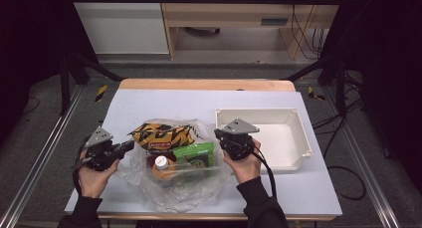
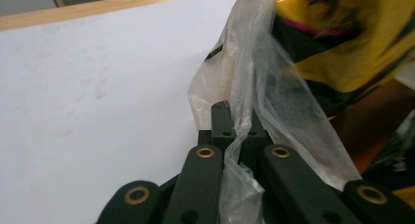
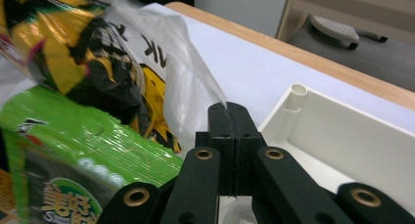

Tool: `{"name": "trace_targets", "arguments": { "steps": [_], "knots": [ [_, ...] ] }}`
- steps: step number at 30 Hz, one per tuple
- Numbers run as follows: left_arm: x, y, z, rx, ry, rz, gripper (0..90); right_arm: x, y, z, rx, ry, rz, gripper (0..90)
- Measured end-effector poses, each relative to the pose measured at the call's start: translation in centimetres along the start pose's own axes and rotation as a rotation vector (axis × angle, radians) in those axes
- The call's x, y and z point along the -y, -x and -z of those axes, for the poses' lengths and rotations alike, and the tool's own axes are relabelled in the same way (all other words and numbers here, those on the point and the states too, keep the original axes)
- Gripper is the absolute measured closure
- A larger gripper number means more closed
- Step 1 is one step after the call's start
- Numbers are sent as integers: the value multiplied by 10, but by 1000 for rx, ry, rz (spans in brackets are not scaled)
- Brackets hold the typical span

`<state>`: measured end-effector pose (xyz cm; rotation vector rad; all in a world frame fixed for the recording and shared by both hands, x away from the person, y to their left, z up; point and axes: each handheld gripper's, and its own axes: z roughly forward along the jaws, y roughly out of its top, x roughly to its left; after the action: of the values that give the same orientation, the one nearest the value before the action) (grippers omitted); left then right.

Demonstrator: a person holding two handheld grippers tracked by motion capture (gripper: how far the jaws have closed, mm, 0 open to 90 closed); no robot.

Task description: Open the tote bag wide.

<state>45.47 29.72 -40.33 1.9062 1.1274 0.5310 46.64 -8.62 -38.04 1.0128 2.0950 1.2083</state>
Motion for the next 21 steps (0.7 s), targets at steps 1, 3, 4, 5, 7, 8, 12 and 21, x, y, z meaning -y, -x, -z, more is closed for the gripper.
{"name": "trace_targets", "arguments": {
  "steps": [1,3,4,5,7,8,12,21],
  "knots": [
    [3,-3,-6,-1,-20,23,892,1,2,-3,3,-6,-13,900],
    [6,-4,-8,2,-25,25,892,3,2,-3,0,-10,-15,900],
    [9,-4,-9,6,-28,26,893,4,2,-3,-7,-13,-16,900],
    [12,-4,-10,10,-31,27,892,8,0,0,-29,-15,-13,900],
    [17,-2,-9,12,-38,20,892,10,-1,2,-46,-13,-21,900],
    [19,-1,-7,10,-39,14,892,12,-2,5,-62,-13,-24,897],
    [26,6,-2,21,-39,0,890,18,-9,14,-86,-25,-2,847],
    [37,11,-16,1,-89,-19,887,34,-6,25,-83,-4,-26,693]
  ]
}}
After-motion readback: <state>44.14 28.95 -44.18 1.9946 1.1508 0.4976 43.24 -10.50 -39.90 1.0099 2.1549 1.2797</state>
